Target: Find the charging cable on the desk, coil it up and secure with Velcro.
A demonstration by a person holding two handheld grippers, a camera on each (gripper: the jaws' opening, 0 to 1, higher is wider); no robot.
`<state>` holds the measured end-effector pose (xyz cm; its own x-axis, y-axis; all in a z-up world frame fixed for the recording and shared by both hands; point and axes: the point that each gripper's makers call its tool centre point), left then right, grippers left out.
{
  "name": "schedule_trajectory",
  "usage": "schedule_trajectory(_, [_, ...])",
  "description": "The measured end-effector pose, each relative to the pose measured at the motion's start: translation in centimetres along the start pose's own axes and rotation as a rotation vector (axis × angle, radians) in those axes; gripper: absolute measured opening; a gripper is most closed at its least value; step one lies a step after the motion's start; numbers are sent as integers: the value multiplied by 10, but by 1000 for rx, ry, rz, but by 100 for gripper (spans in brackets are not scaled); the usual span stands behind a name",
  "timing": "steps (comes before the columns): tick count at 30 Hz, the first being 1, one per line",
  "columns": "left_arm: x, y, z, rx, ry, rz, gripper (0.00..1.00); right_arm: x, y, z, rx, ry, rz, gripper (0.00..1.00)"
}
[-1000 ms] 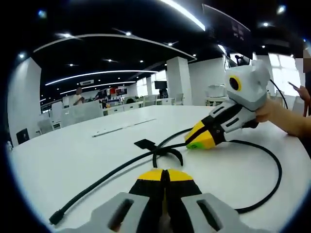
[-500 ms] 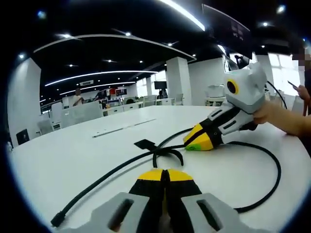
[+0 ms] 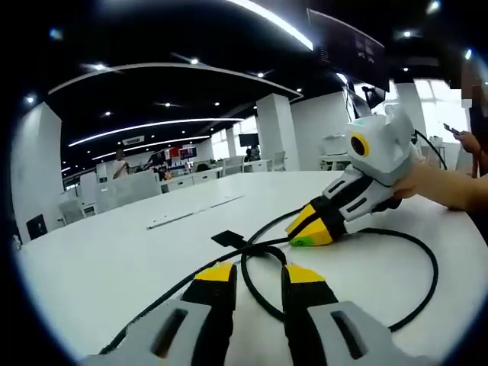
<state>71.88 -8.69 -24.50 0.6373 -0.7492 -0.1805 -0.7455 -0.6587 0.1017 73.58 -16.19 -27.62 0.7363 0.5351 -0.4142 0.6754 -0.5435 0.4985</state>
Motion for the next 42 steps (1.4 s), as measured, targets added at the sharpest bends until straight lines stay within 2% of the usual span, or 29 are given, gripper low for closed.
schedule_trajectory(3, [-2,-3,-4,53,-4,-5,41,0,0,0,-1,1,0,7])
schedule_trajectory(6, [-6,-6,-5,51,-34,-11,50,0,0,0,-3,2,-1,7])
schedule_trajectory(9, [-11,-7,-10,34,-40,-15,60,0,-1,0,-16,0,1,7])
schedule_trajectory(11, [-13,-8,-8,23,-79,-19,73,0,-1,0,-20,-2,2,7])
schedule_trajectory(14, [-16,-14,-1,1,-137,-26,83,0,-1,0,-24,-3,3,7])
schedule_trajectory(19, [-17,-36,11,-37,-212,-63,83,0,0,0,-34,-5,6,7])
schedule_trajectory(22, [-17,-38,13,-148,-232,-55,83,-1,-1,-1,-40,-7,5,7])
schedule_trajectory(24, [-17,-34,14,-163,-267,-33,83,-1,-1,-1,-51,-10,4,7])
schedule_trajectory(28, [-16,-34,17,-142,-295,-46,83,-1,-1,-1,-64,-15,6,7])
schedule_trajectory(33, [-12,-39,15,-127,-281,-66,84,-1,-1,-2,-70,-15,7,7])
schedule_trajectory(36, [-12,-46,18,-123,-296,-91,83,-1,-1,-2,-75,-16,7,7])
schedule_trajectory(42, [-11,-44,23,-126,-322,-87,78,-1,-1,-2,-80,-16,6,7])
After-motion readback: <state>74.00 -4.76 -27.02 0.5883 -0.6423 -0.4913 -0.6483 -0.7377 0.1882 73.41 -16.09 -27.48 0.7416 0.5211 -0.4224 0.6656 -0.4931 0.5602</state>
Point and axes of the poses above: the point that each gripper's makers call its tool centre point, and the gripper's own axes: x roughly forward along the fingers, y roughly to its right, z roughly out of its underside, and after that the axes turned 15 degrees about -x, right-handed
